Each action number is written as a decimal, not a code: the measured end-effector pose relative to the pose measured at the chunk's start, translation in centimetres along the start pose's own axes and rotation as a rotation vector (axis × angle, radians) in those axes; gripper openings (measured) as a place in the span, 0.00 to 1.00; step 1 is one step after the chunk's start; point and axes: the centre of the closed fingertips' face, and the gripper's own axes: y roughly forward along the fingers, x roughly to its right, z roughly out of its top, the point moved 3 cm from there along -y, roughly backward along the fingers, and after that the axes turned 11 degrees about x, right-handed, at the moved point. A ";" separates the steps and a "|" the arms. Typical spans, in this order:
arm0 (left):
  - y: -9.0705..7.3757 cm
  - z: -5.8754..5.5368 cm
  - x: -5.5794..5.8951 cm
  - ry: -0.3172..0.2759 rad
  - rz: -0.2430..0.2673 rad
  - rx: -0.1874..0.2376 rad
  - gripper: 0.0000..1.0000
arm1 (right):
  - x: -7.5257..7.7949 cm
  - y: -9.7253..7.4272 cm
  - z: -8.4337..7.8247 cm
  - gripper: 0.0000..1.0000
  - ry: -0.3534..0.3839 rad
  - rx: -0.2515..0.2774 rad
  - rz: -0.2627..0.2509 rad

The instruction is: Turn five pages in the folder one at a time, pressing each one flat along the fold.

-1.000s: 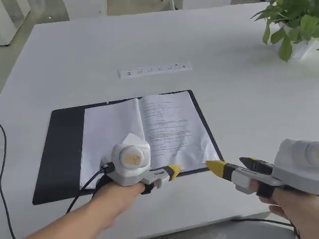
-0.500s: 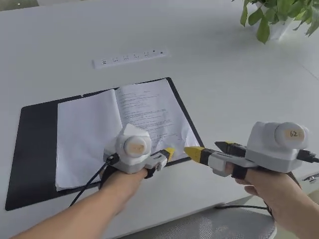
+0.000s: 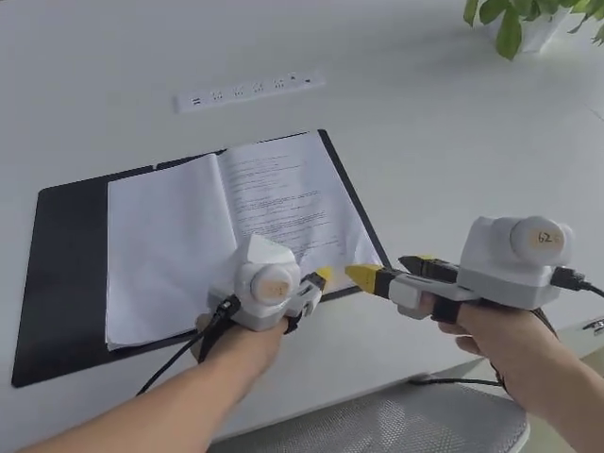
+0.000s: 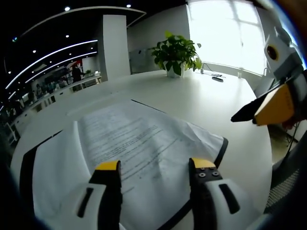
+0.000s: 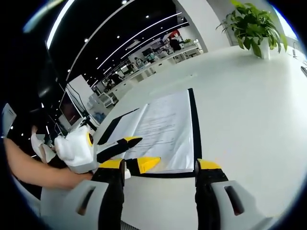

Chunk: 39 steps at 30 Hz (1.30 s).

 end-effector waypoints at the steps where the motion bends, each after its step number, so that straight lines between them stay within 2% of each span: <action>1: 0.1 0.1 0.2 0.001 -0.018 0.006 0.53 | -0.1 0.0 0.0 0.58 0.001 0.000 0.003; 5: -0.3 0.2 1.3 0.017 -0.054 0.013 0.40 | -0.1 0.2 -0.1 0.57 -0.002 0.003 0.005; 7: -0.3 0.1 1.5 0.017 -0.056 0.013 0.36 | -0.2 0.2 -0.1 0.57 0.004 0.001 0.008; 19: -0.2 -0.2 1.6 0.013 -0.055 0.024 0.31 | -0.7 0.2 -0.1 0.54 0.021 0.018 0.015; 21: -0.1 -0.2 1.6 0.021 -0.044 0.024 0.22 | -0.6 0.3 -0.2 0.53 0.025 0.014 0.015; 23: 0.0 -0.2 1.0 0.032 -0.024 0.021 0.17 | -0.5 0.3 -0.2 0.53 0.027 0.022 0.015; 27: 0.0 -0.2 1.1 0.053 -0.036 0.014 0.16 | -0.5 0.4 -0.2 0.52 0.034 0.027 0.017; 30: 0.0 -0.2 0.9 0.051 -0.026 0.012 0.15 | -0.5 0.5 -0.2 0.51 0.034 0.027 0.021; 31: 0.0 -0.1 0.9 0.049 -0.022 0.011 0.12 | -0.5 0.5 -0.2 0.51 0.036 0.027 0.022; 32: -0.2 -0.2 -0.7 0.088 0.064 -0.010 0.07 | -0.5 0.6 -0.2 0.51 0.034 0.027 0.023; 33: 0.2 -0.2 0.3 0.058 -0.001 0.007 0.07 | -0.4 0.6 -0.2 0.50 0.032 0.025 0.024; 35: 0.1 -0.2 0.2 0.071 -0.001 0.002 0.06 | -0.4 0.7 -0.2 0.50 0.031 0.026 0.027; 39: 0.2 -0.2 0.1 0.035 0.015 -0.001 0.05 | -0.4 1.0 -0.3 0.48 0.034 0.029 0.035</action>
